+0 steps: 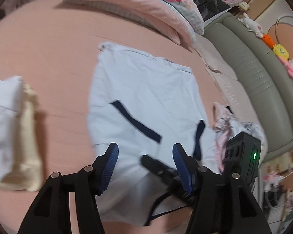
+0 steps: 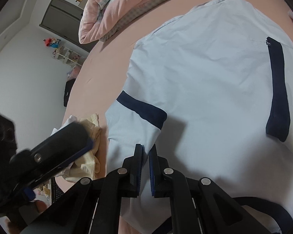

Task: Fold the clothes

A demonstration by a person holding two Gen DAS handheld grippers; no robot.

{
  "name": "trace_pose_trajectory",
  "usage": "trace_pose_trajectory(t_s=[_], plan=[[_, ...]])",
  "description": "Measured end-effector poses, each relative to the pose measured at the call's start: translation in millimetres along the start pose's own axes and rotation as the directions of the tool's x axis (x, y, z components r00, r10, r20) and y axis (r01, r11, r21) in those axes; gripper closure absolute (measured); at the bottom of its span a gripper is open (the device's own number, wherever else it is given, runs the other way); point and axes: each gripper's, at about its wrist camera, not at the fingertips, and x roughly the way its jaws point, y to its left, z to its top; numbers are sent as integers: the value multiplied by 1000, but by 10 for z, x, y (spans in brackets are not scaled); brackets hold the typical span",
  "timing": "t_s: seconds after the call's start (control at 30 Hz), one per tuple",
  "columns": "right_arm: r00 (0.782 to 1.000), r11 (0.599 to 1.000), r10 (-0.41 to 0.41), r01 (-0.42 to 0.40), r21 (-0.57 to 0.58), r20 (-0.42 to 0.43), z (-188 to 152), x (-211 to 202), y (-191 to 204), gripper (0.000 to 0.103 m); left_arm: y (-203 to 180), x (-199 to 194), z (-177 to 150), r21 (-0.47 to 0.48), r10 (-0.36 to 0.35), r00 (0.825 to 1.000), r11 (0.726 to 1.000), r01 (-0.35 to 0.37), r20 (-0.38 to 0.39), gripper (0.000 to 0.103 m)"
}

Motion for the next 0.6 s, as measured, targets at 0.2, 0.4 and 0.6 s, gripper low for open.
trace_pose_trajectory(t_s=[0.2, 0.4, 0.6], plan=[[1000, 1000, -6, 6, 6, -2, -7, -30, 24, 98, 230, -77, -228, 41, 90, 996, 995, -89, -16, 47], [1000, 1000, -19, 19, 7, -12, -32, -44, 50, 98, 414, 51, -533, 40, 90, 993, 995, -87, -80, 47], [999, 999, -32, 32, 3, -20, -54, -25, 81, 98, 532, 231, -683, -27, 32, 994, 999, -35, -105, 47]])
